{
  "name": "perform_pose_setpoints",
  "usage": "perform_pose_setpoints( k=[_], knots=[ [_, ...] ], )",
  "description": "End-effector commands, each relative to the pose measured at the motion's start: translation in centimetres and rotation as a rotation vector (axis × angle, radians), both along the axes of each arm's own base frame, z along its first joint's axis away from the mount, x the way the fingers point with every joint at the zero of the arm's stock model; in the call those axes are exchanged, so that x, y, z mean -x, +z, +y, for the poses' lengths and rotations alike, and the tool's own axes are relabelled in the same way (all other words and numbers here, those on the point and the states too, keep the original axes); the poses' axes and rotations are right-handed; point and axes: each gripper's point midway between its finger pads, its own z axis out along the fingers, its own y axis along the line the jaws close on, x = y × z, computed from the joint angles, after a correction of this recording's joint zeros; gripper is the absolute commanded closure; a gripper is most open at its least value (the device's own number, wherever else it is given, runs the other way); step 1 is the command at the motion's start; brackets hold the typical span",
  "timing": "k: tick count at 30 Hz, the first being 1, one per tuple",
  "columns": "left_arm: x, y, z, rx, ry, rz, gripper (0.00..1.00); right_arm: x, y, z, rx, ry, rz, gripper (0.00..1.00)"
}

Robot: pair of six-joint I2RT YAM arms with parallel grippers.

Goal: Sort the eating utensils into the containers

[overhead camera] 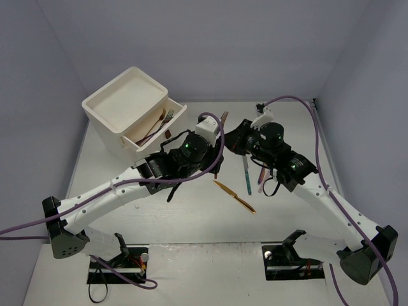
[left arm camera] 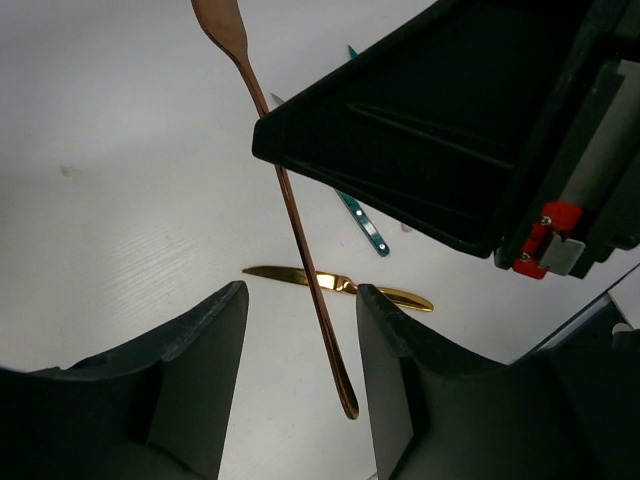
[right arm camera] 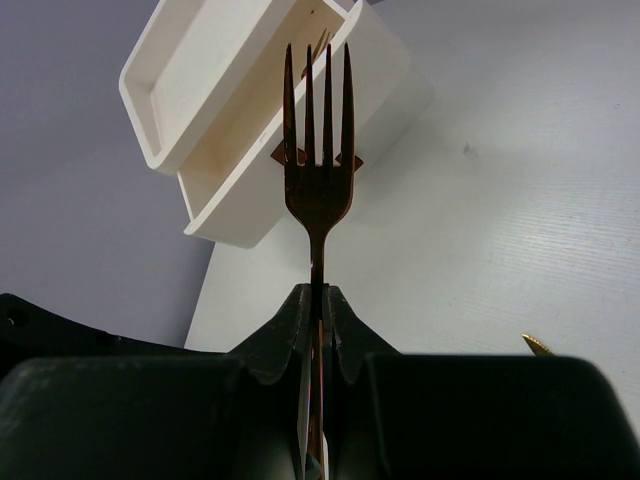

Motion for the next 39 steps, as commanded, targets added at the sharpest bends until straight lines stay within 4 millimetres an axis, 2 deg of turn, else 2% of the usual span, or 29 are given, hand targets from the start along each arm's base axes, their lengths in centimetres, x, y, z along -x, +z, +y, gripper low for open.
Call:
perform_pose_setpoints(
  k=[1,7,11,15,17,19,20,22,24,27,29,33,37,39],
  knots=[
    [-1.1,3.7,-0.2,0.079,0.048,-0.083,0.58,0.1,3.5,0.5,-0.088,0.003,-0.095,1.00],
    [-1.3,2.9,-0.9,0.073,0.051,-0.068,0.70,0.2,3.1,0.7,-0.089,0.006,-0.091,1.00],
    [-1.4,2.8,-1.3,0.082,0.051,-0.060,0.72,0.3,2.8,1.0,-0.089,0.008,-0.086,1.00],
    [-1.5,2.7,-1.5,0.086,0.050,-0.056,0.86,0.4,2.8,1.1,-0.090,0.013,-0.089,1.00],
    [-1.5,2.6,-1.4,0.082,0.052,-0.056,0.98,0.4,2.7,1.1,-0.086,0.012,-0.090,1.00],
    [-1.4,2.5,-1.0,0.074,0.059,-0.059,1.00,0.4,2.7,1.0,-0.083,0.009,-0.092,1.00],
    [-1.4,2.5,-0.8,0.070,0.064,-0.062,1.00,0.4,2.6,1.0,-0.081,0.006,-0.092,0.98],
    [-1.4,2.5,0.0,0.053,0.076,-0.071,1.00,0.3,2.5,0.9,-0.075,0.001,-0.094,0.86],
    [-1.4,2.2,1.1,0.013,0.086,-0.083,1.00,0.3,2.4,0.9,-0.066,0.004,-0.098,0.65],
    [-1.7,1.9,3.3,-0.061,0.101,-0.109,1.00,0.5,2.7,0.6,-0.058,0.002,-0.118,0.49],
    [-2.2,2.1,6.1,-0.107,0.130,-0.124,1.00,0.5,3.1,0.1,-0.053,-0.007,-0.138,0.41],
    [-3.5,2.9,11.0,-0.175,0.172,-0.166,1.00,0.8,3.9,-1.1,-0.039,-0.035,-0.177,0.35],
    [-5.6,3.6,16.8,-0.360,0.181,-0.203,1.00,1.0,3.4,-2.7,0.003,-0.078,-0.182,0.34],
    [-6.9,3.3,18.0,-0.443,0.155,-0.205,1.00,1.0,2.9,-3.2,0.020,-0.090,-0.176,0.34]
  ],
)
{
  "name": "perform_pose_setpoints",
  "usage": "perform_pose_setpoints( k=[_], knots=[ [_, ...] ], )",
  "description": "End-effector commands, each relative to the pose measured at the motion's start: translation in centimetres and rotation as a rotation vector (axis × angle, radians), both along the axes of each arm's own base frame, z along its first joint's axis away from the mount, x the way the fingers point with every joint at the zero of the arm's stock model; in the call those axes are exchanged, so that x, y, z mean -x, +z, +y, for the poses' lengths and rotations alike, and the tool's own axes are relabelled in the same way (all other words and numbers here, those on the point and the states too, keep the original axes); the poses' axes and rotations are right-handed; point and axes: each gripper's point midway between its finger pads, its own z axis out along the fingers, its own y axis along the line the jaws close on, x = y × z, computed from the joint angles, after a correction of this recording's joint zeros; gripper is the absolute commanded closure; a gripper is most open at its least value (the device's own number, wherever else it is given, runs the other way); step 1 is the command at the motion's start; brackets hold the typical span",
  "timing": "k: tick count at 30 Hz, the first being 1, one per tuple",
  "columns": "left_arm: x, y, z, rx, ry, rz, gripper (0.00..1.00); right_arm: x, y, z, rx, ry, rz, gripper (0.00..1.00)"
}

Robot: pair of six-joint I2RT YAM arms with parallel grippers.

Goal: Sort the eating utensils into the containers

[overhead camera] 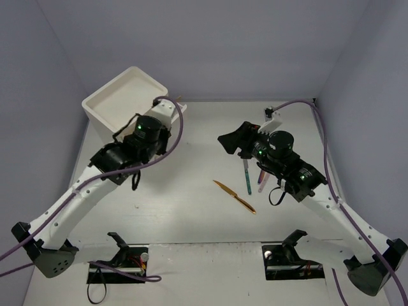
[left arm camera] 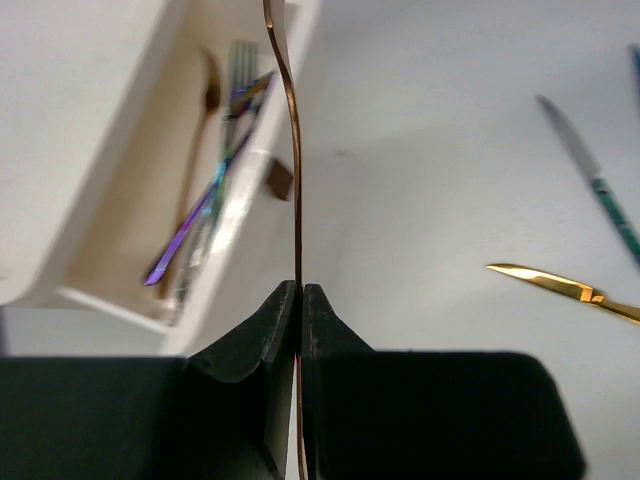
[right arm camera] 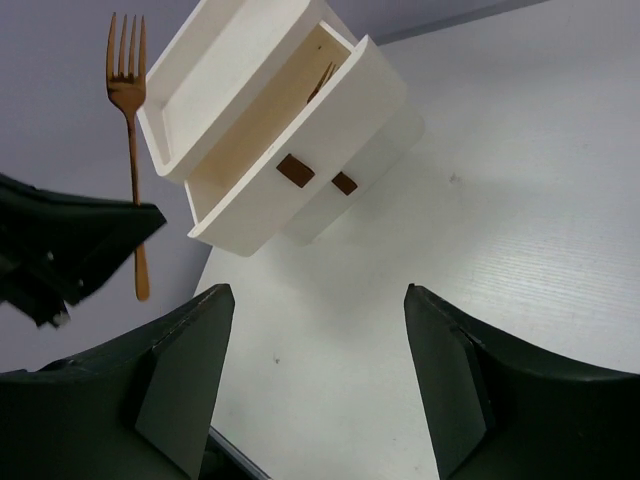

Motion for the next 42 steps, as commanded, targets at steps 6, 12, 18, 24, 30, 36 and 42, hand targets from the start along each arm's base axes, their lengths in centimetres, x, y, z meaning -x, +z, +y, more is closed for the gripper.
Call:
perform_pose_setpoints(
  k=[6,12,18,24,30,36,42],
  knots=[
    [-6.2,0.5,7.5,-0.385,-0.067,0.015,1.00,0.0,-0.5,-2.6,0.043,-0.070,-0.043,0.33],
    [-9.5,-1.5,8.6,-0.464,-0.104,0.072,1.00,0.2,-1.8,-3.3,0.068,-0.079,-0.021,0.33],
    [-11.1,-3.0,8.4,-0.478,-0.130,0.108,1.00,0.2,-2.8,-3.6,0.081,-0.081,0.002,0.33],
    [-12.1,-3.4,8.5,-0.481,-0.096,0.124,0.98,0.1,-3.2,-3.8,0.090,-0.076,0.009,0.32],
    [-12.3,-3.6,8.6,-0.459,-0.080,0.132,0.91,0.1,-3.4,-4.1,0.091,-0.082,0.012,0.32],
    [-12.2,-3.7,8.8,-0.460,-0.071,0.133,0.91,0.0,-3.7,-4.2,0.093,-0.081,0.019,0.32],
    [-12.3,-3.7,8.9,-0.456,-0.060,0.135,0.87,0.0,-4.0,-4.4,0.093,-0.082,0.023,0.32]
  ],
)
